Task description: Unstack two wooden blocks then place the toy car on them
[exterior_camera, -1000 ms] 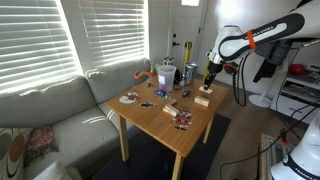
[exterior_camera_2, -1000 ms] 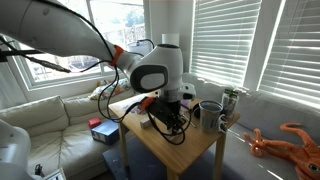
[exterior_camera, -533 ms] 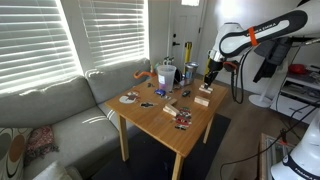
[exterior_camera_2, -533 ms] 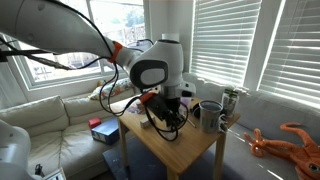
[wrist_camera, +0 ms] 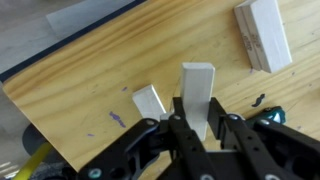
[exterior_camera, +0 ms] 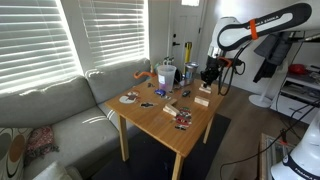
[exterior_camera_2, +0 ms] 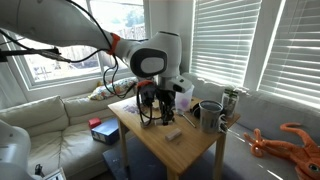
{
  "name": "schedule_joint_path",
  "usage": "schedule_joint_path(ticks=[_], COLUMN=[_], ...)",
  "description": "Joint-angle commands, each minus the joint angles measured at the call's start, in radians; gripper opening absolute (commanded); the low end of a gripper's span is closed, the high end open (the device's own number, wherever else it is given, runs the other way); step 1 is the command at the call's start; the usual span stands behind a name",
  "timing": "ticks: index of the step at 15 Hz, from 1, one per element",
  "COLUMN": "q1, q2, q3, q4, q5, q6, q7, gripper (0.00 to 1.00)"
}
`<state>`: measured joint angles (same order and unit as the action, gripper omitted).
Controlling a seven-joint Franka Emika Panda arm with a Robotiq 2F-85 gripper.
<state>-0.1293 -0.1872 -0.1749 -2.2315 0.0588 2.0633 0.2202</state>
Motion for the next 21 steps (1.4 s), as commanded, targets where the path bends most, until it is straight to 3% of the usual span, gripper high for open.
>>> schedule_joint_path(ticks=[1, 10, 21], q1=[-0.019, -0.021, -0.01], q2=[0.032, 0.107, 0.175], q3=[0.034, 0.03, 0.032], q4=[0.045, 0.085, 0.145], q5=[0.018, 0.038, 0.051], q6=[-0.038, -0.036, -0.037], q7=[0.191, 0.488, 0.739], gripper=[0.07, 0.07, 0.07])
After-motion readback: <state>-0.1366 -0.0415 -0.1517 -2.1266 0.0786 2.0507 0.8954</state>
